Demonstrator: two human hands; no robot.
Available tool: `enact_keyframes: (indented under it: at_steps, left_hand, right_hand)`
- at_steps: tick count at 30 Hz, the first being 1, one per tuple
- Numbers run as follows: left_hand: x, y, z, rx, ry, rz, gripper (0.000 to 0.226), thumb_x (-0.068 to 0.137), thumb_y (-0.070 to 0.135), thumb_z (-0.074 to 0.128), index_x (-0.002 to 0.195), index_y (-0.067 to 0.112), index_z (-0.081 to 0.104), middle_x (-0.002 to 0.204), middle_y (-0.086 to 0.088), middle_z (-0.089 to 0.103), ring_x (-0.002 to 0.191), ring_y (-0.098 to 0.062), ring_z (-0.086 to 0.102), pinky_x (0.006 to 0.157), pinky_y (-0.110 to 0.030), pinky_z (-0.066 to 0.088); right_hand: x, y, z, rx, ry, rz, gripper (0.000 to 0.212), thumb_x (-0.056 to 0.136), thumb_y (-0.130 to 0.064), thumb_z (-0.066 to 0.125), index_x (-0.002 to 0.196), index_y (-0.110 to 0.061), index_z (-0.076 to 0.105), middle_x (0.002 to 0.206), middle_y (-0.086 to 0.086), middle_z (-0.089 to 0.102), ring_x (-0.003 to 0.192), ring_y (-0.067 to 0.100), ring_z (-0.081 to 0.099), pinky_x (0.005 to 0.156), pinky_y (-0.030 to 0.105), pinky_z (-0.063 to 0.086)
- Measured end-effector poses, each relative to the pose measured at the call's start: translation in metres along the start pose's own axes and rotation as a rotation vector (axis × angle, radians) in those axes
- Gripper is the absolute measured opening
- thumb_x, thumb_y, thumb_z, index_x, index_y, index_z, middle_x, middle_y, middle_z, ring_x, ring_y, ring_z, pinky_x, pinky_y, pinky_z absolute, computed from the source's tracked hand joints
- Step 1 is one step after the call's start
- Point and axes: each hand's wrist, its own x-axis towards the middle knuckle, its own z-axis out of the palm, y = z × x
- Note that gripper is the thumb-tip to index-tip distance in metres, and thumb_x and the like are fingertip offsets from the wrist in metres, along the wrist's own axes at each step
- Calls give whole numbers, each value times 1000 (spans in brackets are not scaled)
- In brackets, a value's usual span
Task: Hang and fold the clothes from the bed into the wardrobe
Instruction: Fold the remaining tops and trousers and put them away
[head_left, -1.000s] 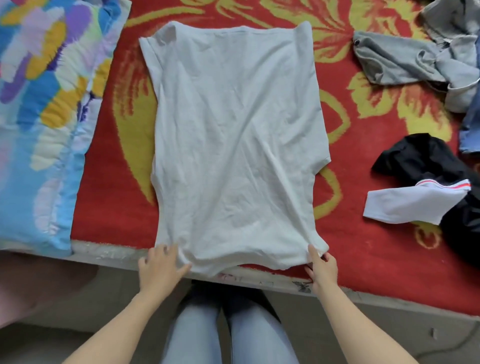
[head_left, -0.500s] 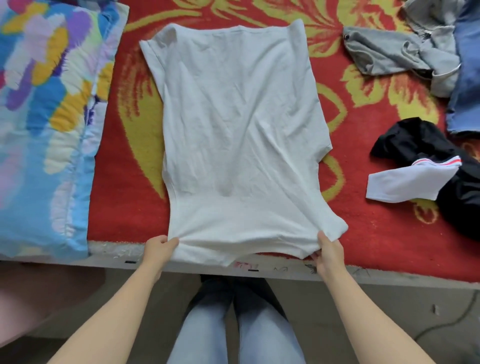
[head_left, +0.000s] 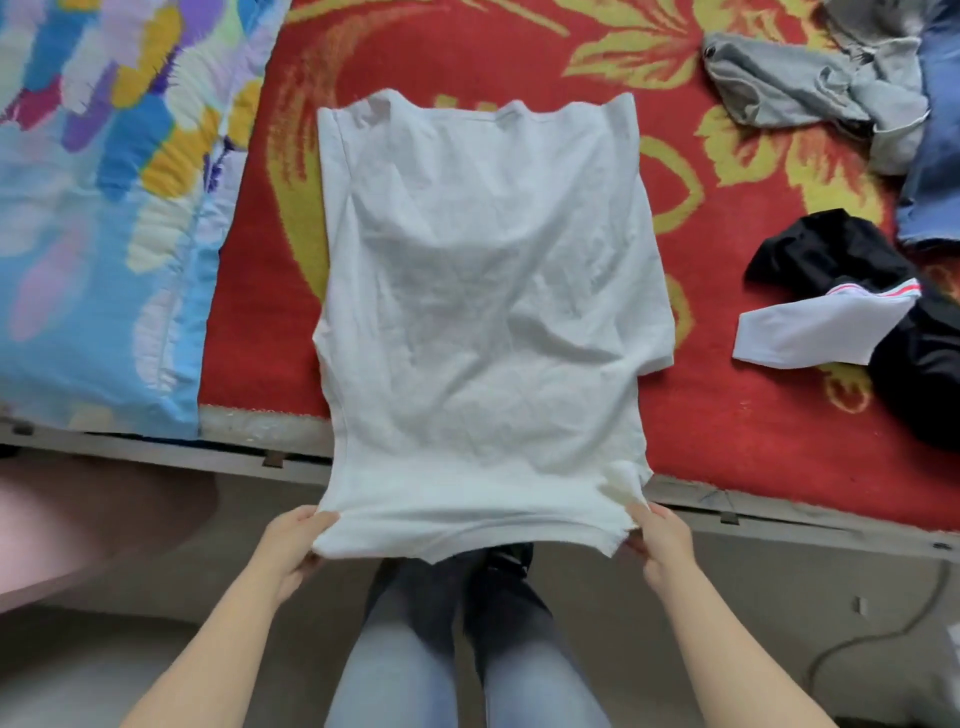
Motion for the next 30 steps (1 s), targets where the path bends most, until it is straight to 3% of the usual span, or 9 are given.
enact_keyframes:
  at_steps: [3,9,13,16,18,20,22,26,30]
  left_hand:
    - [-10,-14,0,-176,-31,-86,6,91,2,56,91,4,61,73,-8,70,61,-18,63,44,-18,48]
    - [-26,-14,-2,-351,-18,-206,12,88,9,61,100,5,59,89,-11,64,74,-21,57,63,-28,39]
    - [-38,16,6,-418,-39,-239,3,89,10,58,91,9,56,72,-6,65,68,-16,56,47,-22,47]
    - [-44,80,18,-537,-22,-162,11,88,12,57,78,12,53,47,0,61,47,-9,58,38,-14,45]
    - [-44,134,31,-673,-107,-22,17,92,27,53,90,11,57,64,-4,66,56,-12,64,45,-19,51]
    - [-36,167,45,-726,-240,70,55,92,56,40,124,12,48,111,-15,60,95,-27,63,75,-35,54]
    - [-18,172,60,-568,-237,58,80,85,73,34,147,24,23,145,-17,34,124,-38,45,102,-50,37]
    - [19,140,79,-263,85,21,85,89,47,58,150,31,1,156,-9,16,138,-38,26,107,-55,29]
    - [59,132,77,-367,120,-141,72,87,29,66,145,13,27,146,-19,35,130,-36,40,101,-48,36]
  right_hand:
    - [-7,6,-14,16,-42,50,10,91,-2,52,90,-10,58,72,6,56,45,17,56,41,18,45]
    - [-15,-9,-28,-4,-175,178,10,95,-10,47,88,-8,53,78,14,61,70,28,59,57,35,47]
    - [-18,-48,-24,-93,-240,185,9,94,-13,44,90,-8,51,77,16,63,74,28,58,61,35,44]
    - [-12,-110,-3,-75,-265,78,11,94,-15,44,91,-9,52,56,10,67,65,26,64,58,34,48]
    - [-10,-159,17,65,-335,4,23,98,-25,41,110,-10,53,63,8,70,59,21,69,55,30,55]
    - [-7,-192,37,154,-429,-15,59,98,-49,32,140,-8,34,106,17,67,89,27,69,74,37,55]
    - [0,-202,56,34,-386,-3,76,93,-62,27,148,-10,17,139,22,42,119,35,53,93,47,42]
    - [26,-162,75,-174,-121,-52,53,97,-35,43,144,-14,29,143,12,40,125,34,44,102,47,34]
    - [56,-140,80,-105,45,0,51,93,-19,53,138,0,37,142,15,41,129,35,40,103,49,34]
